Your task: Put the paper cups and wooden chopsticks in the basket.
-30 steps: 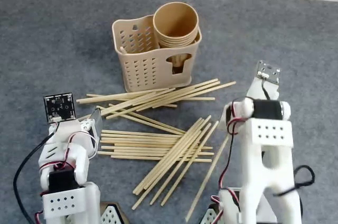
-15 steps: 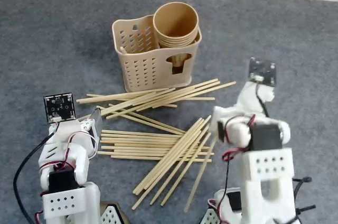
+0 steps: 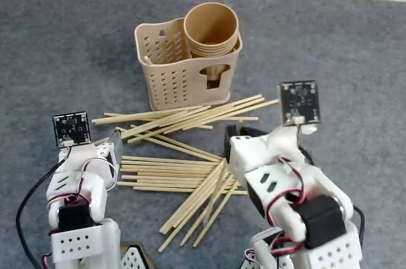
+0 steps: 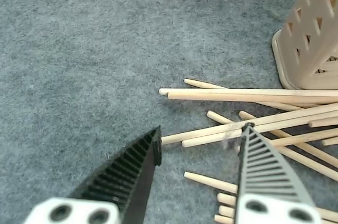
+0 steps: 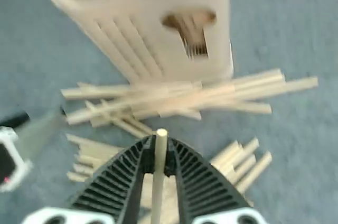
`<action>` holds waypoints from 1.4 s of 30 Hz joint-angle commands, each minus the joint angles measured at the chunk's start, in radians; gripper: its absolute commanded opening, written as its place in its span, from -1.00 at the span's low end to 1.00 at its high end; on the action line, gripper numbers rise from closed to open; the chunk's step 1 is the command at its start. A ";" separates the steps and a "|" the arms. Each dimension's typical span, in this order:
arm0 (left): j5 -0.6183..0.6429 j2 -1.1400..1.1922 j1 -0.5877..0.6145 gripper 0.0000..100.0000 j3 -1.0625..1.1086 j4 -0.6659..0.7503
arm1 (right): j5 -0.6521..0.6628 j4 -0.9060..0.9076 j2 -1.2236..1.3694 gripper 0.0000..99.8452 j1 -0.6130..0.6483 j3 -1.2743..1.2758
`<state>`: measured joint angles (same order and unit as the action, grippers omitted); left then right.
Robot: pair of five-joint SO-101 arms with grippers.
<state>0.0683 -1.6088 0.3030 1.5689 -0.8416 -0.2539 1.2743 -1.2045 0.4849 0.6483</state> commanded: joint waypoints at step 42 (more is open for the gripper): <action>-0.006 -0.012 0.008 -0.53 -0.008 0.020 | 0.239 -1.221 0.438 -0.99 0.018 -0.274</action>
<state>0.0683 -1.6088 0.3030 1.5689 -0.8416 -0.0330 0.1020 -0.8454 0.4849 0.4657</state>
